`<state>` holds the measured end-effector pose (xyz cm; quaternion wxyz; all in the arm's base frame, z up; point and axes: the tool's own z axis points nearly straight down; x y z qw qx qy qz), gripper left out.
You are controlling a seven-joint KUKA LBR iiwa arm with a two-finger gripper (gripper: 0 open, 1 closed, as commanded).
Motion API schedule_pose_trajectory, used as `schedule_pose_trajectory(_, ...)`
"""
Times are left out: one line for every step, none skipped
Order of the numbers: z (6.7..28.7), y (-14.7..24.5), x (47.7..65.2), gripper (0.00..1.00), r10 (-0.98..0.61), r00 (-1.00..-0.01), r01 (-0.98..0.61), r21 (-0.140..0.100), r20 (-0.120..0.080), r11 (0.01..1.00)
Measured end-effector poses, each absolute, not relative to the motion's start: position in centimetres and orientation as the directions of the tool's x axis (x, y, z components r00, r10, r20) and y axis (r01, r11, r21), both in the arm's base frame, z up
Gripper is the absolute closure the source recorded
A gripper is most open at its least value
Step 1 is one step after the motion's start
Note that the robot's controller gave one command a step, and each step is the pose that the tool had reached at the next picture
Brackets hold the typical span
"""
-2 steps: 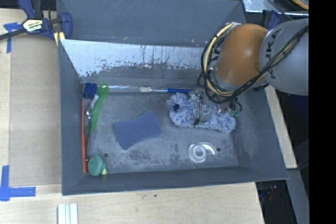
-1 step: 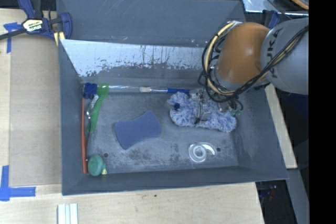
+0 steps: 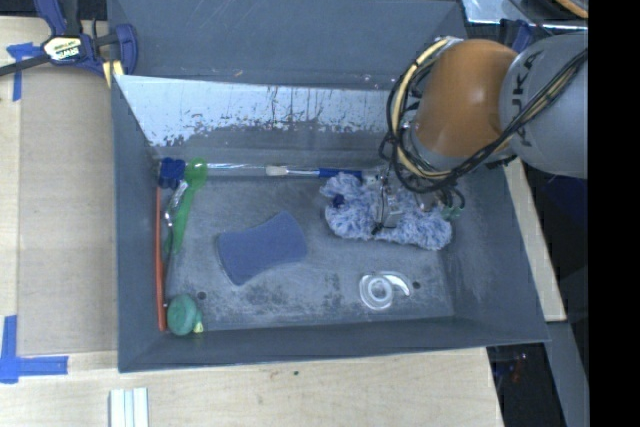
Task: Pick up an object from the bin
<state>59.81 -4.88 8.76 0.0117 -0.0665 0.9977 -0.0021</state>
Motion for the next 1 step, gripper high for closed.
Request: schedule_pose_trajectory(9.29, -4.89, 59.87, 1.0, -0.133, -0.991, -0.133, -0.006, -0.027, 0.991)
